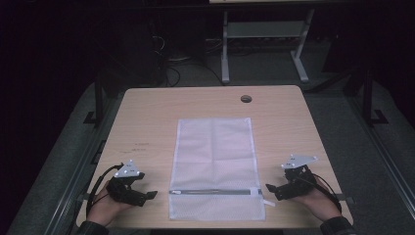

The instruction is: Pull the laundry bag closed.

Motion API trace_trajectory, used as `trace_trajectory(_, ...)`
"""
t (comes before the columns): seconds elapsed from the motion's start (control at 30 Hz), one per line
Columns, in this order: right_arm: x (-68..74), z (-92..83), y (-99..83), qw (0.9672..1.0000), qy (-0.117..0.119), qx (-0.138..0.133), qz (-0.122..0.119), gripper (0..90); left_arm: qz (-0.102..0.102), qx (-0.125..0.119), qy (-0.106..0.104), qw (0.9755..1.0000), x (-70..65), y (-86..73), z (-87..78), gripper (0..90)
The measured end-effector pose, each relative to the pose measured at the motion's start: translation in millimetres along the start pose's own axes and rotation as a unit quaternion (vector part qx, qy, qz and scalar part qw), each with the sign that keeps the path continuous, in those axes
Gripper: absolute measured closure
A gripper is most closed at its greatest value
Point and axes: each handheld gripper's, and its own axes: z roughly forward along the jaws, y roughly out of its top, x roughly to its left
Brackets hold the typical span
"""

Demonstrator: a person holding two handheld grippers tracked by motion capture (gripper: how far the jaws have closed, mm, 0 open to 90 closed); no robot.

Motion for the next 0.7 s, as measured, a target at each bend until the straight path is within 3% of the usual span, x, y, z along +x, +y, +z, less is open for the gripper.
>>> trace_trajectory(0.27, 3.2, -0.5, 2.8, 0.9999, 0.01, -0.004, -0.009, 6.4, 0.0, -0.004, -0.002, 1.0, -1.6, 1.0, -0.2, 13.8)
trace_trajectory(0.7, 23.9, 0.2, 16.4, 0.9975, 0.057, -0.023, -0.035, 9.0, -0.001, -0.006, -0.011, 0.9999, -3.3, 3.1, 2.0, 13.8)
